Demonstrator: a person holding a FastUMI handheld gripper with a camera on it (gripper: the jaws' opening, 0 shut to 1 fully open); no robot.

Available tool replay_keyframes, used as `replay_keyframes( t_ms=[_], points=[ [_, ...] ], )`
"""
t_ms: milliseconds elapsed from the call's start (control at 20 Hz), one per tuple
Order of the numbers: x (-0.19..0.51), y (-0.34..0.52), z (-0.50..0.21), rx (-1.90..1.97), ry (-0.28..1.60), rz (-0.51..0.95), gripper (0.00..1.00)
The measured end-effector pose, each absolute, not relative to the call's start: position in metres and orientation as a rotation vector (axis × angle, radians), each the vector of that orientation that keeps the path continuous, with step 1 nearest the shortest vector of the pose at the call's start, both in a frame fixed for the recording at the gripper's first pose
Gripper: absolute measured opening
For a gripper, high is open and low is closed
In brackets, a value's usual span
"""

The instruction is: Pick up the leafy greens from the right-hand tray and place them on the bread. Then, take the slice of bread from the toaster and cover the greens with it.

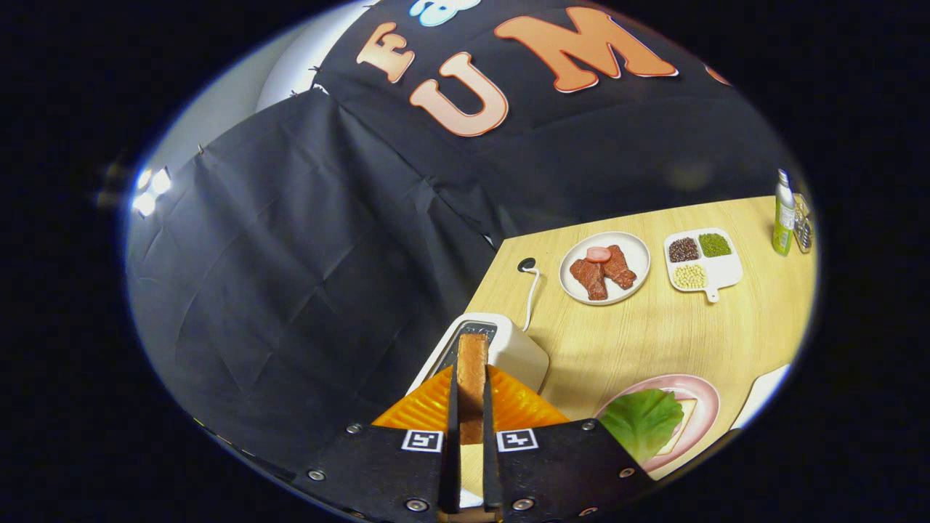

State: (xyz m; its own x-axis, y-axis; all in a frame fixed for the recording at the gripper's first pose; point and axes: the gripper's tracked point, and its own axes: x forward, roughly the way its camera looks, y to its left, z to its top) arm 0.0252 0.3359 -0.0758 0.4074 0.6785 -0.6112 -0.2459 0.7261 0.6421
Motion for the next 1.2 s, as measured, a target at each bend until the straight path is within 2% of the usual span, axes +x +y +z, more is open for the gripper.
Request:
replay_keyframes(
  t_ms=[550, 1200],
  points=[
    [0.007, 0.248, -0.135, 0.663, 1.056, 0.46, 0.13],
    [-0.019, 0.2, -0.205, 0.724, 1.125, 0.36, 0.13]
  ],
)
